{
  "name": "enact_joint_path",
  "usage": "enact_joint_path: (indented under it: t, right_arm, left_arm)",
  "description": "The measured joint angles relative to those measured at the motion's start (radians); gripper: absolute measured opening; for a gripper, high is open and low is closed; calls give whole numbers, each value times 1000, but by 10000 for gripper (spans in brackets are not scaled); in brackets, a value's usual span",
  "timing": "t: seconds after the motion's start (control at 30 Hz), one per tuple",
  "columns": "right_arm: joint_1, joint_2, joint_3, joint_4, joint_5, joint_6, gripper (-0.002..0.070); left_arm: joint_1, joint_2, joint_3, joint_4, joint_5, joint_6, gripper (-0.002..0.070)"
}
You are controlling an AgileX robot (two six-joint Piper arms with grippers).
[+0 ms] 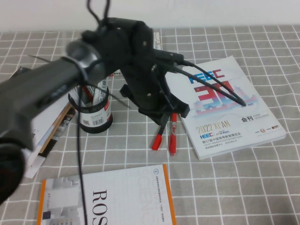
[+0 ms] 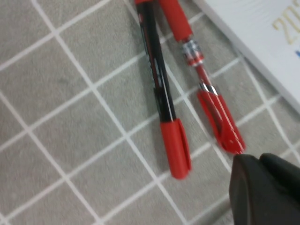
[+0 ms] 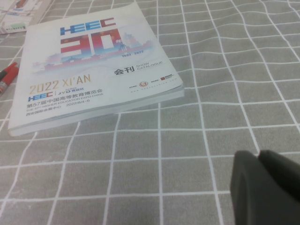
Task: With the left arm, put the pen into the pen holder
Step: Pick up the pen on the table
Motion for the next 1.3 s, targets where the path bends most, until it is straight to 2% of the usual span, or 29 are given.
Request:
enact_joint_path:
  t: [0.37,0.43,0.57,0.7,1.3]
  right_arm:
    - [0,0,0,2,0,0,-15]
    - [0,0,0,2,0,0,-15]
    - [0,0,0,2,0,0,-15]
    - [0,0,0,2,0,0,-15]
    - [0,0,0,2,0,0,-15]
  left_arm:
    - [-2,166,-176,44,77,24,11]
    - [-2,189,-190,53,76,48,55]
    - [-2,234,-240,79,80,46,198]
    - [-2,267,-288,113,80,21,267]
    - [8,332,-318,162,80,15,284]
